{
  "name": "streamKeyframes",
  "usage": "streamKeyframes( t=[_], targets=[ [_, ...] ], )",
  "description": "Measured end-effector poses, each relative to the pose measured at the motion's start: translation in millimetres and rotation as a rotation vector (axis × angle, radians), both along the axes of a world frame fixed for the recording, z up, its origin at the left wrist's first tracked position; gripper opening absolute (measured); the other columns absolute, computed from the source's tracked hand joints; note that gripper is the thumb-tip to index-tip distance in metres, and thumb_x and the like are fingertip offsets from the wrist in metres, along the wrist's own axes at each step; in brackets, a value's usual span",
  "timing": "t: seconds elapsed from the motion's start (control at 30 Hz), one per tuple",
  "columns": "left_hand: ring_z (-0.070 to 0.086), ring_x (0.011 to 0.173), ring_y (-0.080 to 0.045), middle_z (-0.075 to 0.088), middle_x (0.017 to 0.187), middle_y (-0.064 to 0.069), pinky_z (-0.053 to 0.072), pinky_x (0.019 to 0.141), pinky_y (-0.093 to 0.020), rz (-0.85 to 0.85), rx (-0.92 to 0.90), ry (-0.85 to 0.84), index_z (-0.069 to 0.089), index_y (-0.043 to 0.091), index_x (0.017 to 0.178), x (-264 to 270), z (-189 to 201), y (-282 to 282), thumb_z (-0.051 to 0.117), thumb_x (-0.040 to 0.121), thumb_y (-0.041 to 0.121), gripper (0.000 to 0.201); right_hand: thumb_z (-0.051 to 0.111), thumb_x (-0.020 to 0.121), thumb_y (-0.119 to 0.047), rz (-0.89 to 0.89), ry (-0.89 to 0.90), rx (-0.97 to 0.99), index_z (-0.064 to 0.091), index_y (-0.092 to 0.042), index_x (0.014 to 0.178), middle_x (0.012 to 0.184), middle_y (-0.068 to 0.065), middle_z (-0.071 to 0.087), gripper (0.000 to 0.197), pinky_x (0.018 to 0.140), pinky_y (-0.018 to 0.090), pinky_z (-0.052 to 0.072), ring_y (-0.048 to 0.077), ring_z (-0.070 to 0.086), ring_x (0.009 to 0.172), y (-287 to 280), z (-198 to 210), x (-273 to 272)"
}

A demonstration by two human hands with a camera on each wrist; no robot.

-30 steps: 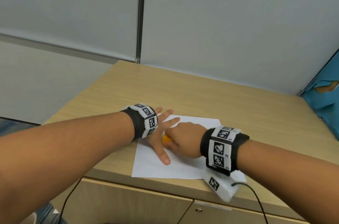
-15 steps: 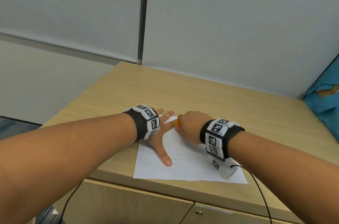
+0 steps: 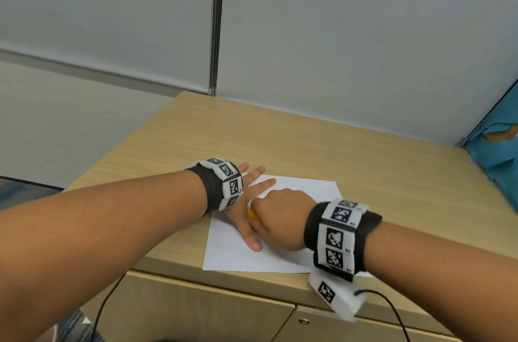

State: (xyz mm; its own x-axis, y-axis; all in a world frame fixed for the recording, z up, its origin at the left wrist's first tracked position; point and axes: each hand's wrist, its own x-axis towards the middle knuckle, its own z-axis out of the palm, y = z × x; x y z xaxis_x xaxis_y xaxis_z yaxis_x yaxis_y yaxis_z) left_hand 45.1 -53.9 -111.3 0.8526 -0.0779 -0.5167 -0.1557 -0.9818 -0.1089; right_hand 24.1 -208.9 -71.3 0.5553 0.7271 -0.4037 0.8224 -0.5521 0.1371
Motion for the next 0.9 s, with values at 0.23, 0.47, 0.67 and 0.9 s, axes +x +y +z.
streamKeyframes(
  t=[0.23,0.47,0.67,0.9],
  targets=[
    [-0.03,0.146,-0.033,-0.04,0.156,0.006,-0.004,0.115,-0.068,0.017,-0.004,0.005,-0.028,0.046,0.147,-5,4,-2,0.062,0.045,0.095,0.144,0.038,0.104,-0.036,-0.173,-0.097,0.03,0.066,-0.014,0.11,0.097,0.006,0.065,0.036,0.067,0.034,0.045,0.025,0.063,0.084,10,-5,59],
    [-0.026,0.148,-0.032,-0.036,0.158,0.007,-0.001,0.117,-0.064,0.06,-0.023,0.0,-0.03,0.046,0.146,-10,10,-6,0.054,0.028,0.102,0.155,0.032,0.106,-0.039,-0.33,-0.029,0.152,0.051,-0.015,0.097,0.1,0.007,0.057,0.032,0.078,0.034,0.043,0.028,0.055,0.088,-44,-2,53],
    [-0.018,0.15,-0.031,-0.027,0.163,0.0,0.001,0.118,-0.061,0.234,-0.074,-0.094,-0.019,0.037,0.153,-35,-1,-24,0.028,0.031,0.11,0.149,0.032,0.107,-0.041,-0.426,0.115,0.212,0.049,-0.016,0.103,0.106,0.005,0.057,0.03,0.081,0.034,0.039,0.024,0.053,0.093,-63,-18,48],
    [0.02,0.148,-0.038,-0.001,0.166,-0.015,0.02,0.117,-0.047,0.265,0.017,0.046,-0.01,0.028,0.157,-78,24,-37,0.025,0.065,0.1,0.122,0.032,0.107,-0.043,-0.277,0.01,0.222,0.048,-0.016,0.097,0.09,0.003,0.056,0.033,0.073,0.038,0.042,0.028,0.056,0.087,-58,-22,62]
  ],
)
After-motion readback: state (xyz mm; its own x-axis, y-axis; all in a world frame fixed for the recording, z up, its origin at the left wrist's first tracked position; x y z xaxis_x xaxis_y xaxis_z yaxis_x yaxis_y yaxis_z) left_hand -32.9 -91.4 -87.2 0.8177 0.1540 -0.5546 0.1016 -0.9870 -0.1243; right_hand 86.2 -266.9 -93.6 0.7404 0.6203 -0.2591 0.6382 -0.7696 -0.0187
